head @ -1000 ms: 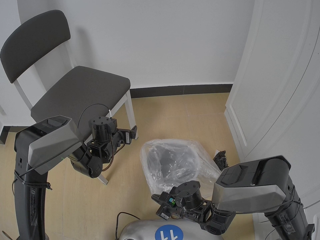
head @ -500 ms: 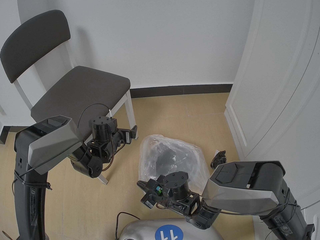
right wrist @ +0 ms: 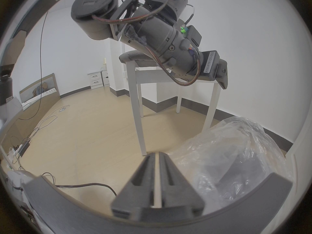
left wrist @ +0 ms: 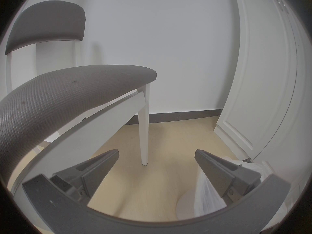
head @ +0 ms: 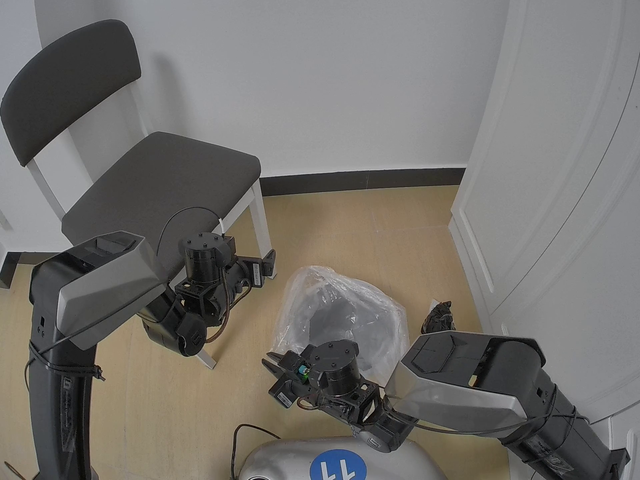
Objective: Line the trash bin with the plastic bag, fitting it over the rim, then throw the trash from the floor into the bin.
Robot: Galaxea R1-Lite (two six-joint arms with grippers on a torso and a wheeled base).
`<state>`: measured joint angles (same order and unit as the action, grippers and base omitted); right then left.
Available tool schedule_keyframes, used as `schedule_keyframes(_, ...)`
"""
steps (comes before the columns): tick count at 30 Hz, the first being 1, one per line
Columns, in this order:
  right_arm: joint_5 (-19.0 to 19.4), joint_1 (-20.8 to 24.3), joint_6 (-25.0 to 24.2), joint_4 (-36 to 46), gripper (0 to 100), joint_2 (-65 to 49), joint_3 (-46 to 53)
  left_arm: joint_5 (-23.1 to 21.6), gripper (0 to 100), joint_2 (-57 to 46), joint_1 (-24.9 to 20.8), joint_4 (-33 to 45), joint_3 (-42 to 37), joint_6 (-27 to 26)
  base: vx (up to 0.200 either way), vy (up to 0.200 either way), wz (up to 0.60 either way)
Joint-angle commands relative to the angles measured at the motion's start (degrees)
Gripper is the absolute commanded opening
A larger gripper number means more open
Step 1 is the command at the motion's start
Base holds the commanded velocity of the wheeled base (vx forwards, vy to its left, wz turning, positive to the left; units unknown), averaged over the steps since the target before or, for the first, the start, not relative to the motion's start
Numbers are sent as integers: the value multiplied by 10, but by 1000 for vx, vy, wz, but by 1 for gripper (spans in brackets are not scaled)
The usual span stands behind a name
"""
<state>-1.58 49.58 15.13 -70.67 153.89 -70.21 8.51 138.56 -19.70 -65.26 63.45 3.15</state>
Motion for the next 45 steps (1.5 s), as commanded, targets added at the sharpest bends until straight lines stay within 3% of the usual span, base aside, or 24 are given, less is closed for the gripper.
schedule_keyframes(1, -7, 0, 1, 0, 100, 2, 0, 0, 100, 3, -1, -3, -1, 0, 0, 0, 0)
schedule_keyframes(10, -35, 25, -1, -8, 100, -68, 62, 0, 100, -2, -4, -4, -10, -1, 0, 0, 0)
schedule_keyframes(13, -81, 48, -10, -49, 100, -86, 89, -1, 100, -8, -7, -9, -18, -1, 0, 0, 0)
schedule_keyframes(18, -113, 56, -13, -73, 100, -150, 140, 0, 100, -17, -18, -11, -33, -9, 0, 0, 0)
schedule_keyframes(21, -114, 41, -11, -66, 100, -201, 189, -1, 100, -22, -21, -12, -46, -24, 0, 0, 0)
schedule_keyframes(30, -112, -74, -6, -69, 100, -317, 270, -39, 100, -67, -21, -7, -95, -40, 0, 0, 0)
schedule_keyframes(35, -162, -135, -45, -48, 100, -310, 271, -46, 100, -77, -28, -1, -112, -41, 0, 0, 0)
schedule_keyframes(39, -186, -176, -148, -17, 100, -272, 250, -39, 100, -80, -45, 58, -108, -39, 0, 0, 0)
schedule_keyframes(40, -186, -176, -148, -17, 100, -272, 250, -39, 100, -80, -45, 58, -108, -39, 0, 0, 0)
schedule_keyframes(42, -186, -200, -198, 46, 100, -250, 222, -23, 100, -99, -63, 150, -92, -33, 0, 0, 0)
schedule_keyframes(43, -186, -201, -202, 54, 100, -247, 218, -19, 100, -100, -65, 159, -90, -31, 0, 0, 0)
schedule_keyframes(45, -185, -205, -252, 132, 100, -223, 172, -1, 100, -100, -81, 236, -50, 5, 0, 0, 0)
